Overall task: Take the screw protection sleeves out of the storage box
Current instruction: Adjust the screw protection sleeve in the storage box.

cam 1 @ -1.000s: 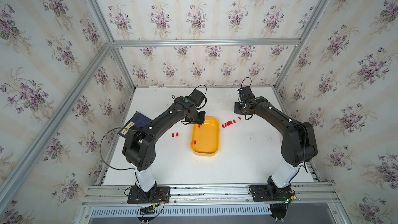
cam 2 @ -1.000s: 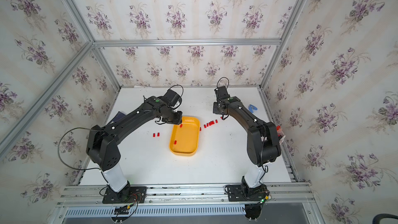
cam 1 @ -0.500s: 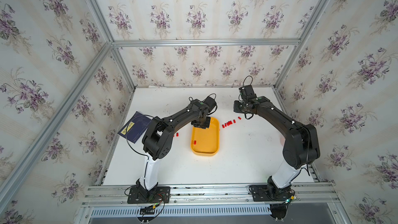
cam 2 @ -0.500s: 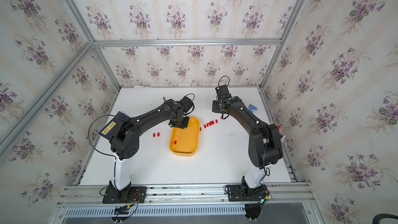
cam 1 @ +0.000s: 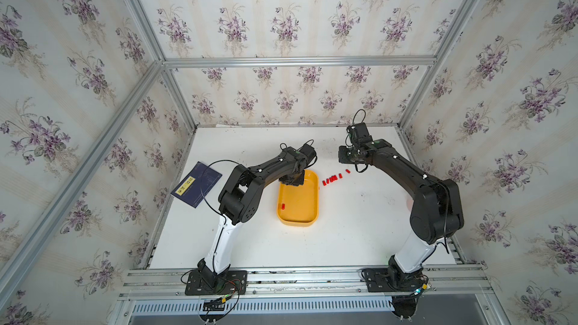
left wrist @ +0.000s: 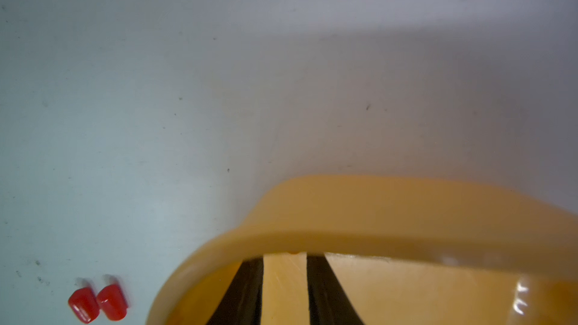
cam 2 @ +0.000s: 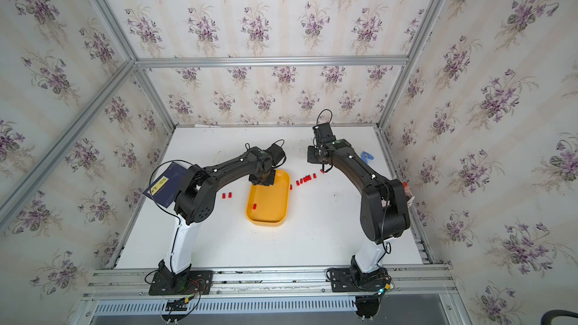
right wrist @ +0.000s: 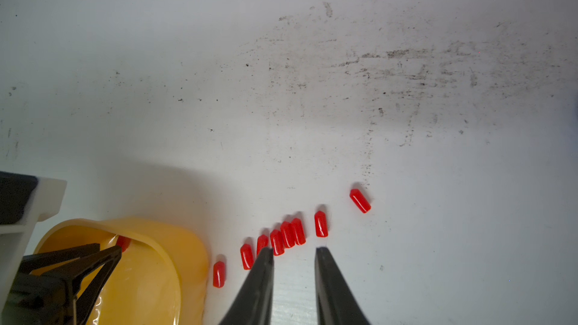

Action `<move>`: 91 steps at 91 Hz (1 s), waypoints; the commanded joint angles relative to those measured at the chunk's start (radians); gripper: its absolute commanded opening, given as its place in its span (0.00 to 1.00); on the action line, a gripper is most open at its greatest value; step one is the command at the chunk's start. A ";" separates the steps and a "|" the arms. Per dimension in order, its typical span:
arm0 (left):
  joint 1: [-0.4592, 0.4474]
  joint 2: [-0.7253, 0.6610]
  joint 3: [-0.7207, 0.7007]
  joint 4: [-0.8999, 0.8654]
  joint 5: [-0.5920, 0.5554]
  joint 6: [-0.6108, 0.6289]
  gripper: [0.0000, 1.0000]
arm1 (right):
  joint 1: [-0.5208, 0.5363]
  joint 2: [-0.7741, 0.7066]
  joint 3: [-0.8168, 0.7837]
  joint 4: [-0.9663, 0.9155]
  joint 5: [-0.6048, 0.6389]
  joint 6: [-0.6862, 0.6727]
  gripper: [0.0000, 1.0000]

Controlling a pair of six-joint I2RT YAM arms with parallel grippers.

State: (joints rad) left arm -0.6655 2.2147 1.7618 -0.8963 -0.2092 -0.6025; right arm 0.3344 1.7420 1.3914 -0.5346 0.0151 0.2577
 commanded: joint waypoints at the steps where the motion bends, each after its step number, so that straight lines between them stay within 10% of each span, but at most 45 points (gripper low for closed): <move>1: 0.003 0.013 0.011 0.008 -0.019 -0.004 0.31 | 0.001 0.006 0.001 0.015 -0.003 -0.017 0.29; 91: 0.024 -0.012 -0.054 0.091 0.058 0.125 0.15 | 0.002 -0.024 -0.035 0.016 -0.010 -0.018 0.29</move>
State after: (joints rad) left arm -0.6392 2.2307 1.7332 -0.8124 -0.1810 -0.5316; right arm 0.3355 1.7317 1.3582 -0.5220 -0.0040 0.2367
